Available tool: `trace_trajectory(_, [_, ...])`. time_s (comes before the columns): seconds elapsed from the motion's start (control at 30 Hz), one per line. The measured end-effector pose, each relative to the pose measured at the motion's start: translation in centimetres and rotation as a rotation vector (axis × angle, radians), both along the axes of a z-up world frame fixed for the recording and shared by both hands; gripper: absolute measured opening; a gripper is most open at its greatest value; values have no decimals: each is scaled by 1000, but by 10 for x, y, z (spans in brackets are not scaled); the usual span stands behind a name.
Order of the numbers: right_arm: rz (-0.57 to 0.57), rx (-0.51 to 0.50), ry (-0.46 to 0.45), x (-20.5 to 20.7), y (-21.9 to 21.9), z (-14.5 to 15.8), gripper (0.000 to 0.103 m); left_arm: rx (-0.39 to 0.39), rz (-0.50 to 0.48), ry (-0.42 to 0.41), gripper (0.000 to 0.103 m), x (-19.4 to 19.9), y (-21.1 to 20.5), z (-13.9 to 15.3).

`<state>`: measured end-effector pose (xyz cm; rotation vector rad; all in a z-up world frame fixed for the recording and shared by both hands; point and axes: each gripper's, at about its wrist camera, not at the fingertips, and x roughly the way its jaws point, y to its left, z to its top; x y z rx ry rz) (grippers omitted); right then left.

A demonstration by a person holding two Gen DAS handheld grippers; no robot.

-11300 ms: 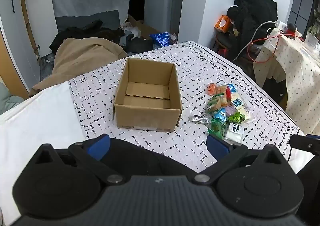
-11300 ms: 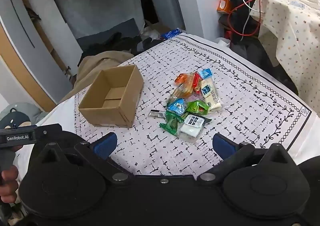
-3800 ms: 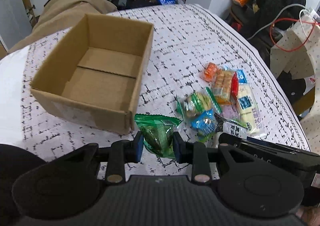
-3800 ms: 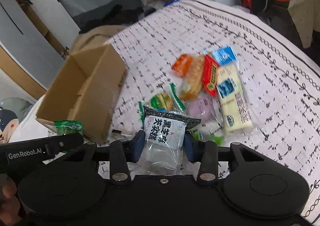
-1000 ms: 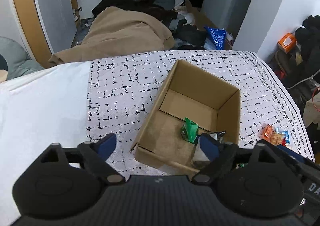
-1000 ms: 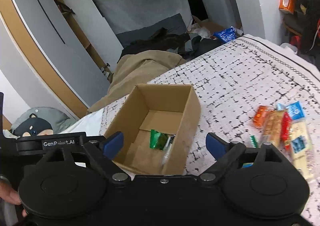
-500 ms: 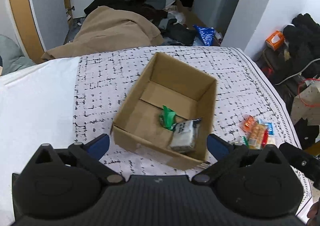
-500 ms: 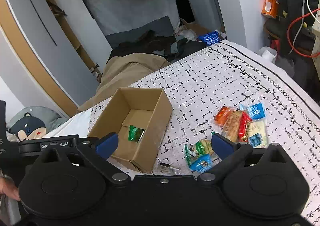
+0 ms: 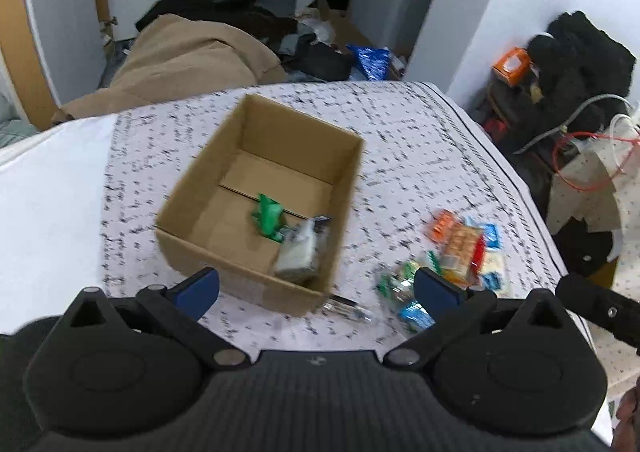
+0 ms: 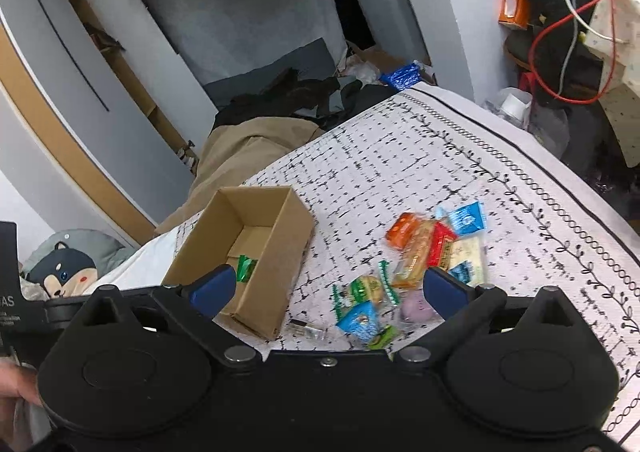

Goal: Organize snacks
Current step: 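Grasp the cream cake bar with the right tool while the left tool grasps a blue packet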

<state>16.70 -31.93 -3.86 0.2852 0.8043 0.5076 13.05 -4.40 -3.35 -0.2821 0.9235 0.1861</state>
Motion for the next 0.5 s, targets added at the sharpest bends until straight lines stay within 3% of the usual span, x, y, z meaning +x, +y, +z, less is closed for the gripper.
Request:
trace_trajectory(0.13, [-30, 9, 10, 2, -16, -3, 101, 25, -20, 0, 103, 2, -17, -1])
trace_trajectory(0.5, [-104, 5, 71, 10, -37, -26, 100, -19, -8, 49, 103, 11, -40, -23])
